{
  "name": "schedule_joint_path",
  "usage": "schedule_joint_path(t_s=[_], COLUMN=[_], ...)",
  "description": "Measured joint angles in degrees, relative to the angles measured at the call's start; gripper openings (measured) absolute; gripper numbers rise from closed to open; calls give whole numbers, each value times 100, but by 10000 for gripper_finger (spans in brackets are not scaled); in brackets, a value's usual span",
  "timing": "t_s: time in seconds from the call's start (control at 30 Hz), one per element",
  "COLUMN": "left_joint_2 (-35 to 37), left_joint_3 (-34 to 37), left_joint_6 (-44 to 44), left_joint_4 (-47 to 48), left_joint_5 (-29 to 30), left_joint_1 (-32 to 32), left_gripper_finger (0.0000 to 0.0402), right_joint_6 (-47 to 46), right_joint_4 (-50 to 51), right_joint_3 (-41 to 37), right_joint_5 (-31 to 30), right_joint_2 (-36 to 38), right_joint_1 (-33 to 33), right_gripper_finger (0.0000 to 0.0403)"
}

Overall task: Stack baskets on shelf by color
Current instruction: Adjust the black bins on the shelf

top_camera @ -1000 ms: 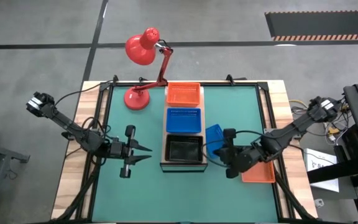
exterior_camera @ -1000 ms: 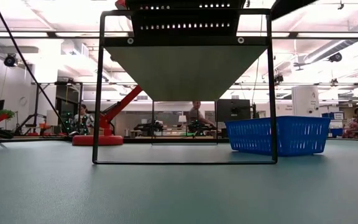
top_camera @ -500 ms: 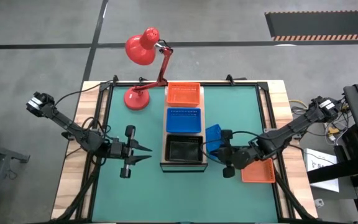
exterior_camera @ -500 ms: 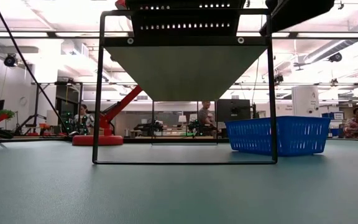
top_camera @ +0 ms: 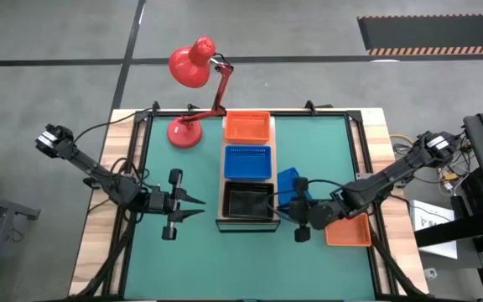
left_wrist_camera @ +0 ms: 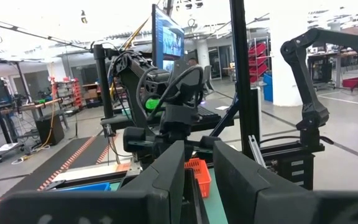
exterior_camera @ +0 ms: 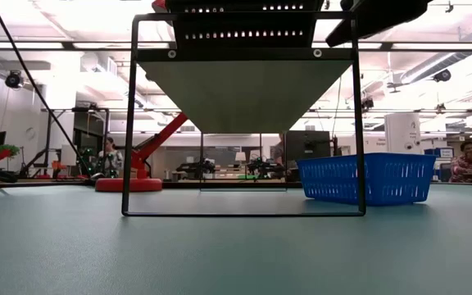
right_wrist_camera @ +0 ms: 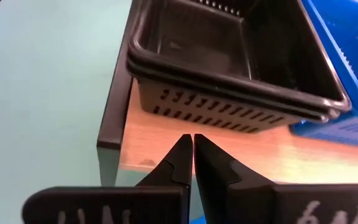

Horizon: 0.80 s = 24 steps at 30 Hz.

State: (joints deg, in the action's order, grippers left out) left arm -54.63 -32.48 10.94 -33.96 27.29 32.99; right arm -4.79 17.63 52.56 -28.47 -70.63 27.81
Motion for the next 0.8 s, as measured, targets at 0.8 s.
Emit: schedule_joint_path(t_s=[0.8], left_joint_2=[0], left_joint_3=[6], left_joint_6=[0], left_joint_4=[-2], left_joint_5=[-2], left_joint_1=[0], left_gripper_finger=[70], right_joint_6=[307], right_joint_4=[-612], right_joint_3=[11], right_joint_5=[-7], right_joint_2=[-137], right_joint_1=[-285], right_gripper_finger=[8])
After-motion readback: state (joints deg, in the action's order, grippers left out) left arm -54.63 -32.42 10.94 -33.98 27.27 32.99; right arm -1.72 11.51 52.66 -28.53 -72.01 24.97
